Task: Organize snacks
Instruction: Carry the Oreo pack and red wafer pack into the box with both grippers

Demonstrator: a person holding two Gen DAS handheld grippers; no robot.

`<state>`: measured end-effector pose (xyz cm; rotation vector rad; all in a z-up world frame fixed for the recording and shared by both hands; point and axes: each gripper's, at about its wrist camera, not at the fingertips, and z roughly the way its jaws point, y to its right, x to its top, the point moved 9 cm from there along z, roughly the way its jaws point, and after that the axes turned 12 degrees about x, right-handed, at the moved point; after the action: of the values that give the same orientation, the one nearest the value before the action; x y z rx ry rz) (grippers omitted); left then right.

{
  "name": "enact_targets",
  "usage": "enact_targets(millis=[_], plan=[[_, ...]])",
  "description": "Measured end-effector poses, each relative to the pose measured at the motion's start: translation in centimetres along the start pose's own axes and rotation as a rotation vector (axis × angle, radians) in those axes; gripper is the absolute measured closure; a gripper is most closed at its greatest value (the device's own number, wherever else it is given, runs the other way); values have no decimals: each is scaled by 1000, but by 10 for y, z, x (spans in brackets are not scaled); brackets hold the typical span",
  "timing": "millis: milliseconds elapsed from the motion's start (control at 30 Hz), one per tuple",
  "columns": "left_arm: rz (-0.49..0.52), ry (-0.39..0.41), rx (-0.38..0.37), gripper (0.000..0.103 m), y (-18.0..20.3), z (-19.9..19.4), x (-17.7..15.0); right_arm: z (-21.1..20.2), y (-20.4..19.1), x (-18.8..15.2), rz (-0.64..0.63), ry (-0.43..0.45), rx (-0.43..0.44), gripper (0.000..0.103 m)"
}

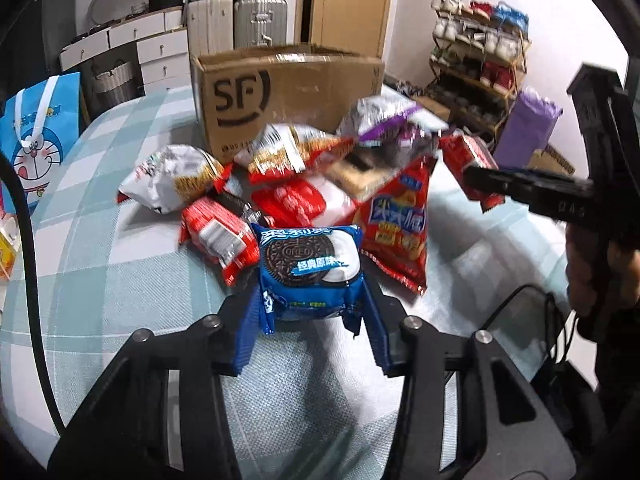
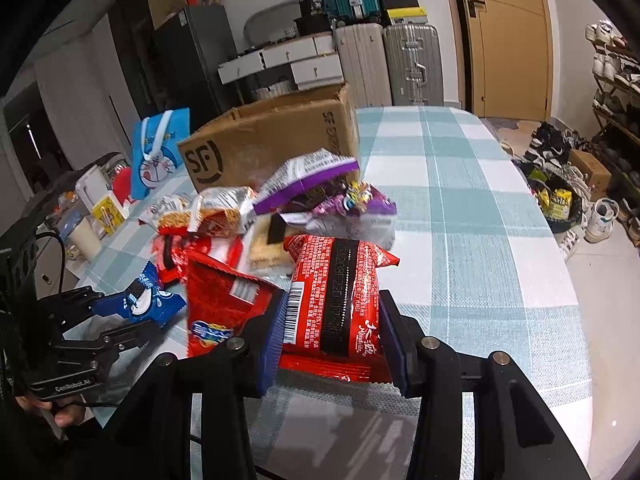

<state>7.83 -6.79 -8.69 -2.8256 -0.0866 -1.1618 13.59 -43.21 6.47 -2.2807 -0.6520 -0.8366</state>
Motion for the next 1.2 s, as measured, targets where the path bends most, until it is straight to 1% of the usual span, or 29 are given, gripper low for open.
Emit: enact_targets(millis=[100,200,333,567,700,833,933,1033,1200], plan=[[-23,41,-15,60,-7,-10,11,-5,-8,8,-23,28,22,59],[-47,66,-25,60,-13,-15,24,-11,-19,19,-49,50,46,59],[-57,104,-12,60,-22,-23,46,-14,-30,36,-71,69,67,59],[-78,163,0,60,-39,-29,96,-13,-44,73,-97,101,104,59],[-100,172,-9,60,-47,-24,122,-6,-47,92,-104,105,114,59],[-100,171,-4,60,-52,-13,146,3,-46,109,-96,109,123,59],[-96,170,15,59,-53,-5,160,10,-43,122,-88,115,138,59],[-106,162,9,60,-54,5,174,20,-39,137,-77,118,148,59],[-96,153,20,59,-53,25,197,38,-32,159,-57,121,156,59]])
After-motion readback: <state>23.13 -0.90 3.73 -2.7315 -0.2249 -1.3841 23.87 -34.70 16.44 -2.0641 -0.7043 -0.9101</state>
